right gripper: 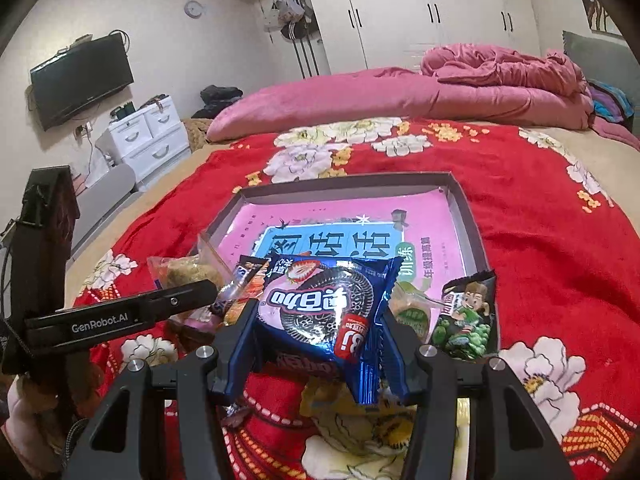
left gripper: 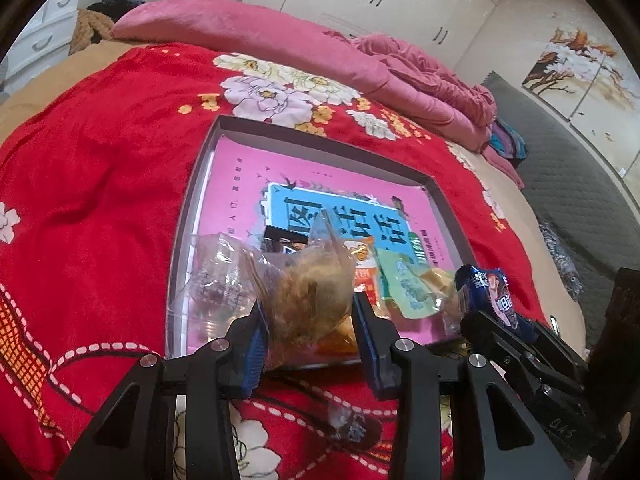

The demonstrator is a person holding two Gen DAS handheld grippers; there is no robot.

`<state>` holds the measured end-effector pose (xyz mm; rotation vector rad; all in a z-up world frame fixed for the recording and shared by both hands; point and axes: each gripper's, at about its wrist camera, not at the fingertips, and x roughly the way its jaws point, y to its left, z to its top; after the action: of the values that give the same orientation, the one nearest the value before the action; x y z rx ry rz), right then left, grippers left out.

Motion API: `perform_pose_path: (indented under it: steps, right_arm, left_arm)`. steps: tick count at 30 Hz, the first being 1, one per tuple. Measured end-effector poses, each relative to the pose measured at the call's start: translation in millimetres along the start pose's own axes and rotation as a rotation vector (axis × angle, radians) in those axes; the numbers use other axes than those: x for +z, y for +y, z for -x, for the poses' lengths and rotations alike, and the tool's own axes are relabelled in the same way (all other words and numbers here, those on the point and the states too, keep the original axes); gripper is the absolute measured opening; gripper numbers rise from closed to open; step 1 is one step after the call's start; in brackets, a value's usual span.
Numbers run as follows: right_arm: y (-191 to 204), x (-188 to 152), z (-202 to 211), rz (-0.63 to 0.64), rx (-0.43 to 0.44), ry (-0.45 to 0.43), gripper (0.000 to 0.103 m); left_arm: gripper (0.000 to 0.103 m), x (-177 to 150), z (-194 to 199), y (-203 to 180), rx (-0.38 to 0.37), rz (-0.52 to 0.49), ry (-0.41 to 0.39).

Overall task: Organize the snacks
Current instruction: 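Carry the pastry bag into the tray with the left tool while the right tool carries the blue packet, then open both tools to drop the pastry bag and blue packet in the tray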

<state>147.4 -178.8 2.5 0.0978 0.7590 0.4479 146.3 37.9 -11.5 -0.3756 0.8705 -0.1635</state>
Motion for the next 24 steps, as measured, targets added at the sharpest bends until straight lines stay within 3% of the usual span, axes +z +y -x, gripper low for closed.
perform_pose_path:
  steps: [18,24]
  right_arm:
    - [0.0,1.6,-34.2,-0.019,-0.053,0.039,0.058]
    - [1.1,2.6,-29.3,-0.006,-0.064,0.017,0.062]
  left_arm:
    - [0.043,3.9,-13.7,3.6,0.036,0.013,0.021]
    - [0.054,4.5,-9.7,0.4,0.041,-0.003,0.006]
